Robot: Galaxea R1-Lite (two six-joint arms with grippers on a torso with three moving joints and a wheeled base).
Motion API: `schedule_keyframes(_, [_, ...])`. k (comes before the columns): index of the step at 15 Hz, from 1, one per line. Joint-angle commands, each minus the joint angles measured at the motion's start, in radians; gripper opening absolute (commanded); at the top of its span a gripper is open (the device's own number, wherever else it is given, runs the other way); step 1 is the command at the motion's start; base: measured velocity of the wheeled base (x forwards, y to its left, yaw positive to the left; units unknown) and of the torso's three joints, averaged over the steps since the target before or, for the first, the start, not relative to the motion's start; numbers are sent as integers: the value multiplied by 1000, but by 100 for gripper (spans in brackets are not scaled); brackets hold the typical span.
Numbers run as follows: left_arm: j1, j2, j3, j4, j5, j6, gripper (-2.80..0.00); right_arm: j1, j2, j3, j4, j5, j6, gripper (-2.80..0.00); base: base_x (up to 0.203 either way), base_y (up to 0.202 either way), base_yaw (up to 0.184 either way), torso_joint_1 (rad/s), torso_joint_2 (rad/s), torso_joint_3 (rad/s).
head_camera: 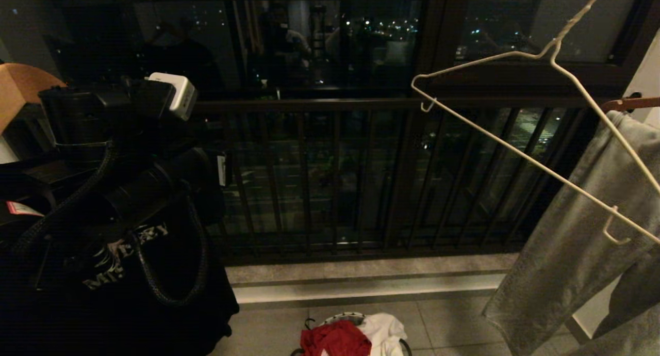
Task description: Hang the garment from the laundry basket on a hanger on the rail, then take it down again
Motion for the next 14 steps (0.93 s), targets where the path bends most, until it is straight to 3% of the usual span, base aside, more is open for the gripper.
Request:
schedule_keyframes(1, [1,-15,1,-4,2,1,-280,0,-75,2,4,-2,32,-280,0,0,0,0,0,0])
schedule_keyframes(3, [4,-44,9,-4,-2,-14,-280,-1,-77,-17,4,-39,62,-280,0,0,0,0,0,0])
schedule_keyframes(6, [-3,-108,64,-10,-3,-17,-280,0,-99,-36,4,-132,172,-280,0,0,0,0,0,0])
schedule_keyframes(9, [-1,-218,214,-9,0,-21,-280,-1,-142,-49,13,-170,227,-280,0,0,0,0,0,0])
schedule_keyframes(12, [4,-390,349,-4,32,-22,-280,-1,-188,-133,163,-181,248,-280,0,0,0,0,0,0])
schedule_keyframes(14, [74,-498,404,26,64,-18,-280,-2,-187,-184,233,-181,292,-280,0,0,0,0,0,0])
